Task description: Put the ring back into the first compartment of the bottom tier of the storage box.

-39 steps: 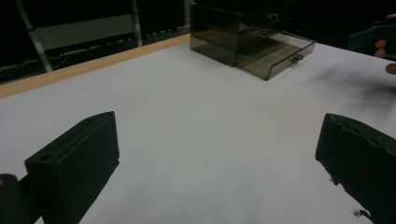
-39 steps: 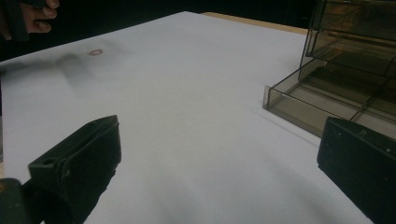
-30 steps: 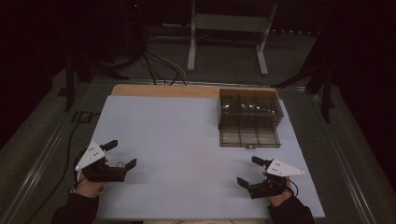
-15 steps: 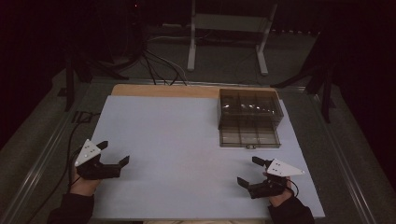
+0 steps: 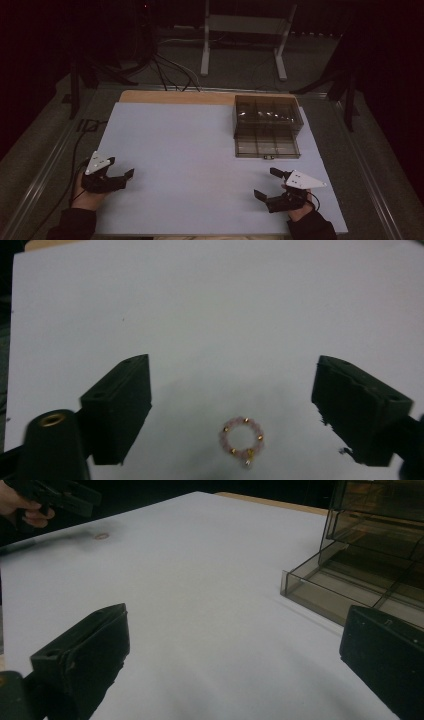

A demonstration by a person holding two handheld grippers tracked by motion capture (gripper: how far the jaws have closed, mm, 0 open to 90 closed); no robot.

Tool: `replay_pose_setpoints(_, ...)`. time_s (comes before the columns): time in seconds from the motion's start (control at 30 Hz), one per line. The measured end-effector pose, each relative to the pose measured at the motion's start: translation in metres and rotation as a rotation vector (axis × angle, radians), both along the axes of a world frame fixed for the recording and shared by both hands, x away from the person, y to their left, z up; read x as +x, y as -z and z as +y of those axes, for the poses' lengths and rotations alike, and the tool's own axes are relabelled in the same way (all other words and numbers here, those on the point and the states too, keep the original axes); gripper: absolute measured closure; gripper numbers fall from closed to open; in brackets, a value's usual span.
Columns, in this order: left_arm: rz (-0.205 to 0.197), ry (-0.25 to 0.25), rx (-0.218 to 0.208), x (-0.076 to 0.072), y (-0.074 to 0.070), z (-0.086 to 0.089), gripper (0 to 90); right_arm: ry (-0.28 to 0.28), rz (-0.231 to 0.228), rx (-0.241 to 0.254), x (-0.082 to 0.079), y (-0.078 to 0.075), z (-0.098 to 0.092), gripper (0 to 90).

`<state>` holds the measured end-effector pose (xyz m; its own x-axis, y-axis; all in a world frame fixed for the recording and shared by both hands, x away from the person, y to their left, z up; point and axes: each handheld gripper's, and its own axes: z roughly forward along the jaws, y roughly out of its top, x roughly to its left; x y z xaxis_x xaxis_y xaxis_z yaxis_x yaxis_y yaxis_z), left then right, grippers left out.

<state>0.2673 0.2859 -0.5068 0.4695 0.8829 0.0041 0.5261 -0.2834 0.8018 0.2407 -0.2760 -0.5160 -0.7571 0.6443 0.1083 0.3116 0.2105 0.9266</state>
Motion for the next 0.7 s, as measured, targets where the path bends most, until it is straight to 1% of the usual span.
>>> replay_pose_setpoints(0.17, 0.026, -0.005, -0.003, 0.001, 0.002, 0.004, 20.0, 0.001, 0.003, 0.003, 0.0, 0.0, 0.0, 0.0)
replay_pose_setpoints(0.27, 0.044, -0.013, 0.014, 0.002, 0.004, 0.005, 24.4, -0.003, 0.007, 0.002, 0.0, 0.0, 0.0, 0.0)
replay_pose_setpoints(0.33, 0.06, -0.019, 0.006, 0.003, 0.006, 0.006, 25.9, -0.001, 0.006, 0.002, 0.0, 0.0, 0.0, 0.0)
replay_pose_setpoints(0.37, 0.064, -0.018, 0.01, 0.003, 0.006, 0.006, 26.5, -0.001, 0.006, 0.003, 0.0, 0.0, 0.0, 0.0)
replay_pose_setpoints(0.5, 0.072, -0.018, 0.014, 0.004, 0.008, 0.006, 33.9, -0.001, 0.008, 0.002, 0.0, 0.0, 0.0, 0.0)
replay_pose_setpoints(0.6, 0.082, -0.022, 0.02, 0.005, 0.01, 0.007, 41.4, -0.003, 0.01, -0.001, 0.0, 0.0, 0.0, 0.0)
replay_pose_setpoints(0.7, 0.093, -0.008, 0.029, 0.006, 0.013, 0.005, 49.0, -0.002, 0.01, 0.0, 0.0, 0.0, 0.0, 0.0)
